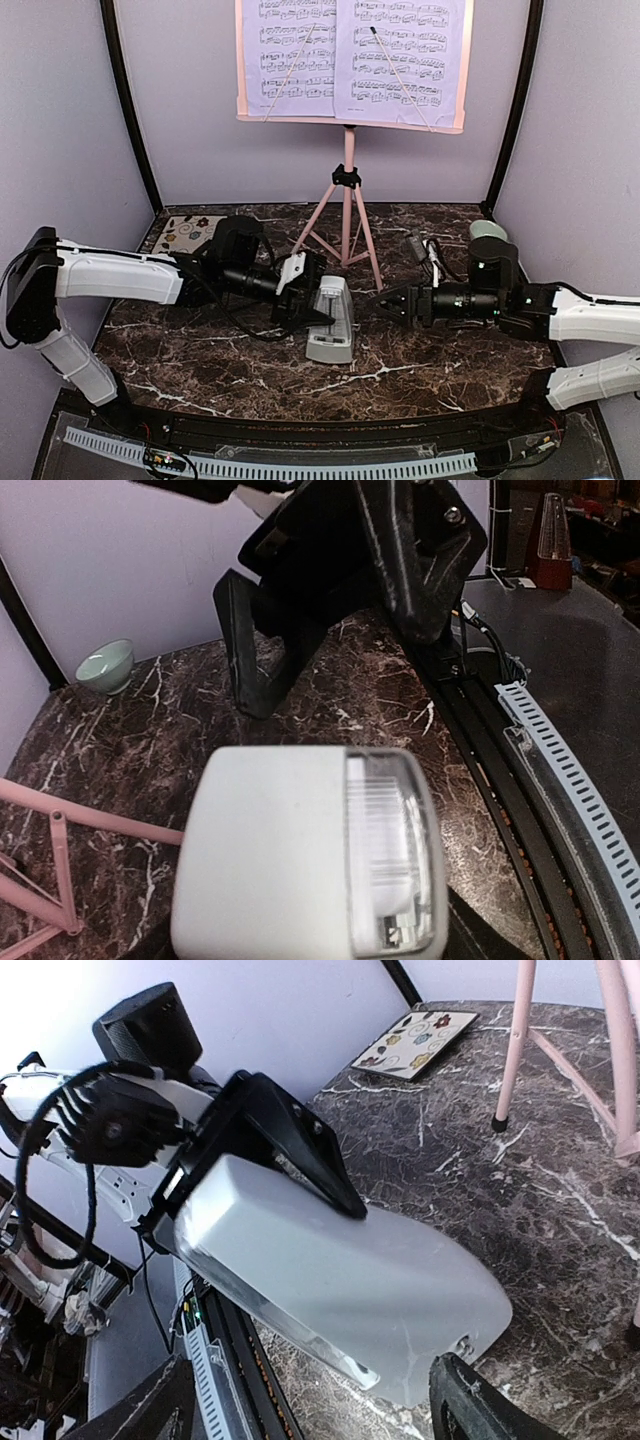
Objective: Set up the instrument practice props
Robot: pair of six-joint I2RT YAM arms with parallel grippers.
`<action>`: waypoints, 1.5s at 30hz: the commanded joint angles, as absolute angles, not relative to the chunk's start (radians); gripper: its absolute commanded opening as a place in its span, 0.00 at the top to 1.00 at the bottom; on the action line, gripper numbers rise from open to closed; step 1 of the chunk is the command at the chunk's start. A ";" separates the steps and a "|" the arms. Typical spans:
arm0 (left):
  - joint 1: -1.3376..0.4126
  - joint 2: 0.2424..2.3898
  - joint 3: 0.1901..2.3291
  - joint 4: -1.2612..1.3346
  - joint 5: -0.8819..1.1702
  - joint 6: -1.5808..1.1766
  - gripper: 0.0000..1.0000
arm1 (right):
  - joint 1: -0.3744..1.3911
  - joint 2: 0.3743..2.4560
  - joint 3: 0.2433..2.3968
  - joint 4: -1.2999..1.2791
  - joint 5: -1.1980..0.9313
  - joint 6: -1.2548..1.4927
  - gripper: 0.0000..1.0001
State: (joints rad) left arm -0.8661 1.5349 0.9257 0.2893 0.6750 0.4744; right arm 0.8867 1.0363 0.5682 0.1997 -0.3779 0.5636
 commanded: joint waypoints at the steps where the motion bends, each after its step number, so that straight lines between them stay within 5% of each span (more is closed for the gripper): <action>1: -0.852 1.592 1.044 0.420 0.851 0.430 0.95 | 0.877 0.959 0.567 0.071 -0.268 0.516 0.16; 9: -0.850 1.697 1.078 0.445 0.908 0.428 0.92 | 0.877 0.943 0.606 0.006 -0.227 0.467 0.13; 17: -0.850 1.731 1.096 0.353 0.883 0.545 0.78 | 0.876 1.032 0.656 -0.019 -0.271 0.378 0.09; 19: -0.851 1.733 1.097 0.339 0.870 0.558 0.69 | 0.876 1.053 0.662 -0.014 -0.280 0.367 0.09; 24: -0.850 1.695 1.078 0.319 0.807 0.552 0.29 | 0.877 1.078 0.661 0.011 -0.294 0.346 0.09; 30: -0.850 1.545 0.870 0.427 0.657 0.409 0.04 | 0.876 1.079 0.654 0.014 -0.290 0.333 0.08; 38: -0.853 1.404 0.575 0.522 0.415 0.191 0.01 | 0.876 1.058 0.644 0.000 -0.257 0.345 0.06; 45: -0.893 1.538 0.534 0.647 0.284 0.051 0.01 | 0.876 1.049 0.637 -0.005 -0.221 0.371 0.06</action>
